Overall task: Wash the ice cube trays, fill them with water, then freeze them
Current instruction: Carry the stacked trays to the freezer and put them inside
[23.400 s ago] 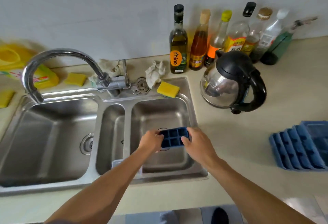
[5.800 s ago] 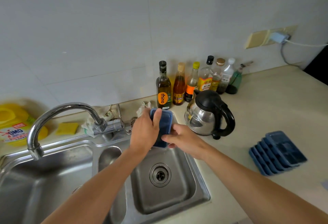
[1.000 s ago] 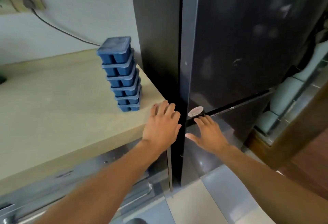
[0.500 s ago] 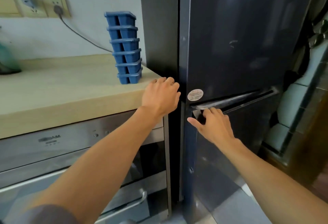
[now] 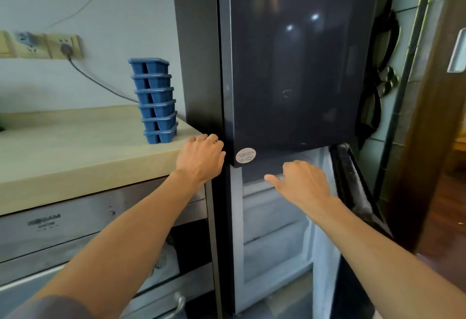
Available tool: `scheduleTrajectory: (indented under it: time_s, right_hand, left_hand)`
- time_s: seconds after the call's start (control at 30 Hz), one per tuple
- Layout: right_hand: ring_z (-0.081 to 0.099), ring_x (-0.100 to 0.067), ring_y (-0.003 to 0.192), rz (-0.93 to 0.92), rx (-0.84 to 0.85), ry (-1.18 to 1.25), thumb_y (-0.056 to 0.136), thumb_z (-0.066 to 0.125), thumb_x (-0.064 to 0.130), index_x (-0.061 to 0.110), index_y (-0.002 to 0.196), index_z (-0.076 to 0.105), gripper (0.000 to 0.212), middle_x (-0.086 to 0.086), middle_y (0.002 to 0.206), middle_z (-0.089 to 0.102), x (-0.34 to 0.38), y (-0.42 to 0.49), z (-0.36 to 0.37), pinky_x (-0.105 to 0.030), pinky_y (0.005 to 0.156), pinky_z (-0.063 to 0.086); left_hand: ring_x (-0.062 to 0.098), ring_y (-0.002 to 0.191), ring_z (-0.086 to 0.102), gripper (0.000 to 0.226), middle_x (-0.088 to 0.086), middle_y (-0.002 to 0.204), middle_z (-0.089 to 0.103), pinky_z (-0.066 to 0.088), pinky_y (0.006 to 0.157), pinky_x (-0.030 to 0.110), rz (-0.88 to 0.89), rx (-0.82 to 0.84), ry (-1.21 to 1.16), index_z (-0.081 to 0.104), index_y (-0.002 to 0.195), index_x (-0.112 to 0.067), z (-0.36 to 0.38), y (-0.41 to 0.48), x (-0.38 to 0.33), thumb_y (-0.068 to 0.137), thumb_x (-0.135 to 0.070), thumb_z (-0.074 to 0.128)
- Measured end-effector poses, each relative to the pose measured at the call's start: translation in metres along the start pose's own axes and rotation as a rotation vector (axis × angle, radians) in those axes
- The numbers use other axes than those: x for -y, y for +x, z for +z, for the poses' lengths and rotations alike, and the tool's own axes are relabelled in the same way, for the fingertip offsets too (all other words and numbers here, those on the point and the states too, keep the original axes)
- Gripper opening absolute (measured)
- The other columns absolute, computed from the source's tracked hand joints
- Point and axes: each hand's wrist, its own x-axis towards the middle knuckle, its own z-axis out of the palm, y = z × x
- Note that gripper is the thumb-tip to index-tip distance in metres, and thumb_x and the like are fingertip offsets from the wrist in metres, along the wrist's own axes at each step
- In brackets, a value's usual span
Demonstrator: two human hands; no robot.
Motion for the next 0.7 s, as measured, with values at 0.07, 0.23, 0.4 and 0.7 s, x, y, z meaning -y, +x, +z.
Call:
scheduleTrajectory:
  time_s: [0.07, 0.23, 0.4, 0.7]
  right_hand:
    - [0.060, -0.030, 0.110, 0.035, 0.018, -0.017, 0.094, 0.048, 0.069, 0.016, 0.098, 0.062, 0.055, -0.005, 0.108, 0.064, -0.011, 0.003, 0.007, -0.041, 0.082, 0.042]
    - [0.044, -0.033, 0.134, 0.183, 0.121, -0.151, 0.091, 0.049, 0.072, 0.020, 0.137, 0.052, 0.069, -0.009, 0.141, 0.049, -0.070, 0.016, 0.032, -0.051, 0.106, 0.037]
    - [0.030, -0.039, 0.141, 0.277, 0.206, -0.316, 0.092, 0.046, 0.074, 0.023, 0.146, 0.044, 0.075, -0.012, 0.156, 0.035, -0.146, 0.031, 0.049, -0.058, 0.112, 0.030]
    - [0.028, -0.045, 0.145, 0.447, 0.322, -0.354, 0.086, 0.044, 0.083, 0.024, 0.157, 0.026, 0.094, -0.015, 0.162, 0.027, -0.257, 0.073, 0.060, -0.062, 0.116, 0.026]
  left_hand:
    - [0.021, 0.095, 0.064, 0.030, 0.000, 0.105, 0.064, 0.053, 0.086, 0.040, -0.021, -0.018, 0.006, 0.065, 0.101, -0.021, 0.004, 0.000, -0.001, 0.102, -0.038, 0.040]
    - [0.023, 0.094, 0.064, 0.033, 0.001, 0.105, 0.062, 0.052, 0.082, 0.040, -0.075, 0.006, 0.045, 0.065, 0.104, -0.019, 0.007, 0.006, -0.007, 0.102, -0.040, 0.040]
    - [0.026, 0.099, 0.062, 0.035, 0.003, 0.103, 0.066, 0.046, 0.088, 0.042, -0.136, -0.114, 0.078, 0.070, 0.099, -0.016, 0.015, 0.003, -0.019, 0.100, -0.042, 0.046]
    - [0.027, 0.096, 0.056, 0.020, 0.004, 0.101, 0.061, 0.043, 0.089, 0.045, 0.286, -0.482, -0.263, 0.063, 0.085, -0.015, 0.050, -0.006, -0.104, 0.096, -0.031, 0.057]
